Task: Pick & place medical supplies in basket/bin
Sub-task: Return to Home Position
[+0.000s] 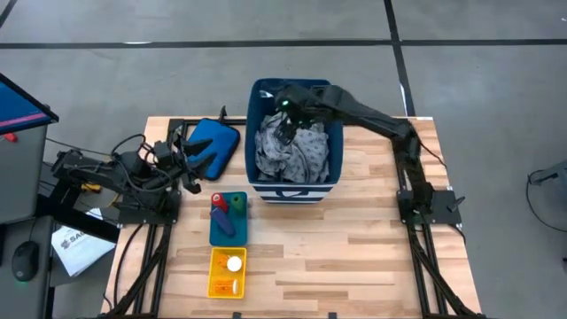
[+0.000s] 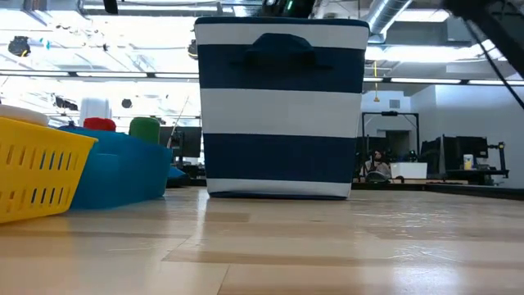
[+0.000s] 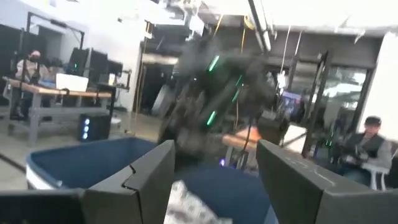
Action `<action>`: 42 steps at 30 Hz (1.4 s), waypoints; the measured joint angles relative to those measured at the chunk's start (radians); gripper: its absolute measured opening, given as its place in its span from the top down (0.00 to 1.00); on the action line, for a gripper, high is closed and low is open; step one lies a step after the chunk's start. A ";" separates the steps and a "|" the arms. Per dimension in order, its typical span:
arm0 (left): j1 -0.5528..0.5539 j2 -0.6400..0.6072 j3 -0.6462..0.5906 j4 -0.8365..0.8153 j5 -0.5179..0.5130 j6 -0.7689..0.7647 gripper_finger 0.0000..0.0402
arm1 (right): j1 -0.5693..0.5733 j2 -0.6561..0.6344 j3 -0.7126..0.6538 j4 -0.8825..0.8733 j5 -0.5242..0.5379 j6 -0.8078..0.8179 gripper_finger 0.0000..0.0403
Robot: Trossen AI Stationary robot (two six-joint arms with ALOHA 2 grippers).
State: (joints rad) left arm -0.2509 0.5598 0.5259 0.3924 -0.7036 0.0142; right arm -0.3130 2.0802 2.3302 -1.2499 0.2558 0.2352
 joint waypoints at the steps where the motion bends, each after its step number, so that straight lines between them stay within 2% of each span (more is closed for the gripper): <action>1: 0.005 0.000 0.000 -0.029 0.003 -0.011 0.46 | 0.007 -0.028 0.000 0.009 0.001 -0.001 0.35; 3: 0.022 0.000 0.000 -0.129 0.037 -0.053 0.46 | 0.030 -0.085 0.001 0.029 0.001 -0.014 0.35; 5: 0.061 0.002 0.000 -0.268 0.117 -0.125 0.46 | 0.062 -0.131 0.003 0.040 0.009 -0.037 0.36; 7: 0.122 0.028 0.000 -0.374 0.233 -0.198 0.46 | 0.099 -0.163 0.002 0.038 0.013 -0.050 0.36; 10: 0.217 0.072 -0.002 -0.384 0.431 -0.203 0.51 | 0.160 -0.205 0.000 0.019 0.058 -0.051 0.36; 15: 0.372 0.071 0.000 -0.333 0.681 -0.127 0.69 | 0.259 -0.249 0.001 -0.018 0.199 0.080 0.36; 21: 0.464 -0.170 -0.033 -0.349 0.926 -0.126 0.97 | 0.373 -0.275 0.001 -0.087 0.354 0.289 0.36; 30: 0.430 -0.559 -0.298 -0.400 0.924 -0.236 1.00 | 0.500 -0.305 0.002 -0.184 0.556 0.585 0.36; 33: 0.418 -0.548 -0.322 -0.438 0.904 -0.226 1.00 | 0.518 -0.308 -0.001 -0.200 0.553 0.631 0.36; 37: 0.391 -0.541 -0.359 -0.393 0.906 -0.156 1.00 | 0.523 -0.313 0.000 -0.236 0.553 0.710 0.36; 42: 0.386 -0.555 -0.456 -0.250 0.885 -0.148 1.00 | 0.535 -0.323 0.000 -0.258 0.528 0.780 0.36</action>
State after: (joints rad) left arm 0.1352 0.0047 0.0700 0.1429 0.1815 -0.1341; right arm 0.2218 1.7571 2.3299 -1.5081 0.7834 1.0148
